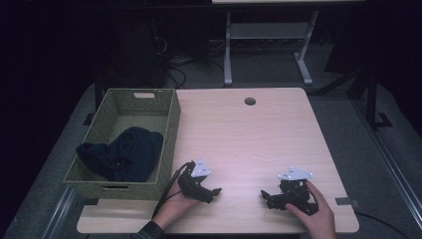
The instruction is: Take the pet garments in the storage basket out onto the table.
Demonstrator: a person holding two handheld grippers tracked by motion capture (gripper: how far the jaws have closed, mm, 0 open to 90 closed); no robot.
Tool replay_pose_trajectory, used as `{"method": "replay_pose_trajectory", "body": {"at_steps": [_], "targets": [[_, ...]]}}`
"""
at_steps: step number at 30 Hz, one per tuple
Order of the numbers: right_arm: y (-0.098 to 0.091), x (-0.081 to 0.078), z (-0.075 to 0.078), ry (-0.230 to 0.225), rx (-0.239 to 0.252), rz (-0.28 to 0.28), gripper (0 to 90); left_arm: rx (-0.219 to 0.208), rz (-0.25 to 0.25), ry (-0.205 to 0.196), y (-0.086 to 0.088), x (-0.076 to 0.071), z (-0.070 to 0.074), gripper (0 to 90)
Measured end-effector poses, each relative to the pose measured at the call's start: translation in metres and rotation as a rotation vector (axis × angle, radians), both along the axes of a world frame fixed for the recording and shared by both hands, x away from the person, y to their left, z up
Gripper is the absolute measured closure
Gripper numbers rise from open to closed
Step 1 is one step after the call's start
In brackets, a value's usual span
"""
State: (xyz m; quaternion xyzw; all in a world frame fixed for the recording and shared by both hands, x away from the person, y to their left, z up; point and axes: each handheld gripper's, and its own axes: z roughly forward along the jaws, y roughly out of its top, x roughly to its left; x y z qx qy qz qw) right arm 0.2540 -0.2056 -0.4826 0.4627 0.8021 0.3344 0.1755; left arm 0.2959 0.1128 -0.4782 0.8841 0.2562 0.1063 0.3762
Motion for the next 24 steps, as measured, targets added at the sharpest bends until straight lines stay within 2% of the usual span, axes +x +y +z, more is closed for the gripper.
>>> {"method": "replay_pose_trajectory", "body": {"at_steps": [17, 24], "targets": [[0.0001, 0.0001, 0.0, 0.0, -0.001, -0.002, 0.4, 0.01, 0.016, 0.006, -0.0007, 0.0006, 0.0025, 13.4], [0.0001, 0.0001, 0.0, 0.0, 0.0, -0.002, 0.4, -0.002, 0.019, 0.003, 0.0, 0.0005, 0.0071, 13.4]]}}
